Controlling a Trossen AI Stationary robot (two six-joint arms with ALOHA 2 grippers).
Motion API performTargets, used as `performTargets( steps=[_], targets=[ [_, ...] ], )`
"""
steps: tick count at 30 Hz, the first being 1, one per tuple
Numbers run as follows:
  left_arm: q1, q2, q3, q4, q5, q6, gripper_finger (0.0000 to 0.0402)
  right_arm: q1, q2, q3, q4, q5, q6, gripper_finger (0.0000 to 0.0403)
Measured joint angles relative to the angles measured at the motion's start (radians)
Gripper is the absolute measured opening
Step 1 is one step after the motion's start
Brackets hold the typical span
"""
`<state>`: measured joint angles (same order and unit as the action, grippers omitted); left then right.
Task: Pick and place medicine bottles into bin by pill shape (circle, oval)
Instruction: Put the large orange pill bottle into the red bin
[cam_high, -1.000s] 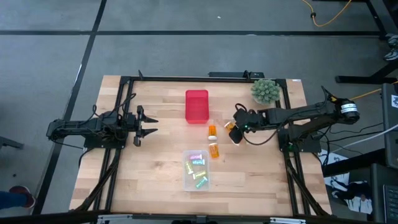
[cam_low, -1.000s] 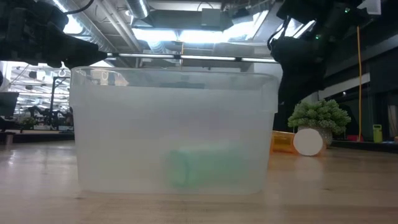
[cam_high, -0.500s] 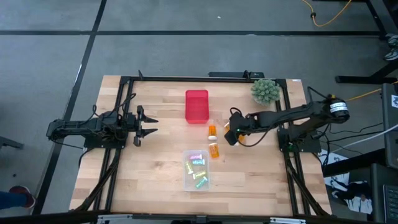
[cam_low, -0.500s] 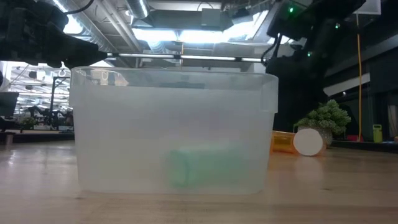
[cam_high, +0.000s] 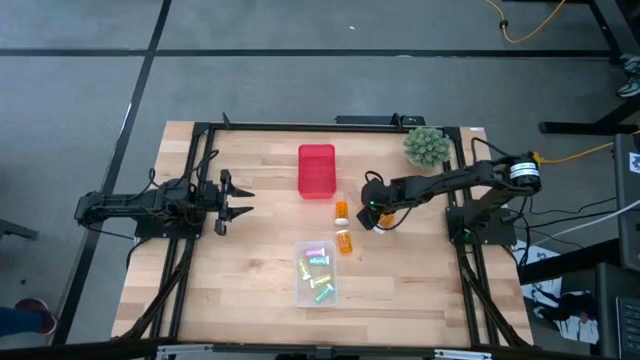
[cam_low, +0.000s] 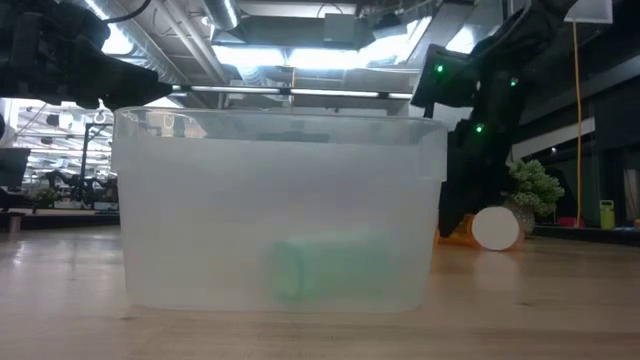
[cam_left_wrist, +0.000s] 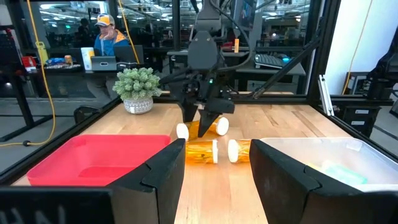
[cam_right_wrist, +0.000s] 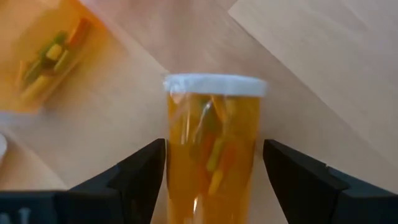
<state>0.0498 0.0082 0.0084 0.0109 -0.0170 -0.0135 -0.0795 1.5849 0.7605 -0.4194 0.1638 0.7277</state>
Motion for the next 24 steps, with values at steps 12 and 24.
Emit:
performTargets(
  steps=[12, 24],
  targets=[
    [0.0, 0.0, 0.0, 0.0, 0.0, 0.0, 0.0173, -0.016, 0.017, 0.0, 0.029, 0.0, 0.106, 0.0238],
    [0.0, 0.0, 0.0, 0.0, 0.0, 0.001, 0.0173, -0.016, -0.002, 0.083, 0.059, 0.005, 0.002, 0.0181]
  ],
)
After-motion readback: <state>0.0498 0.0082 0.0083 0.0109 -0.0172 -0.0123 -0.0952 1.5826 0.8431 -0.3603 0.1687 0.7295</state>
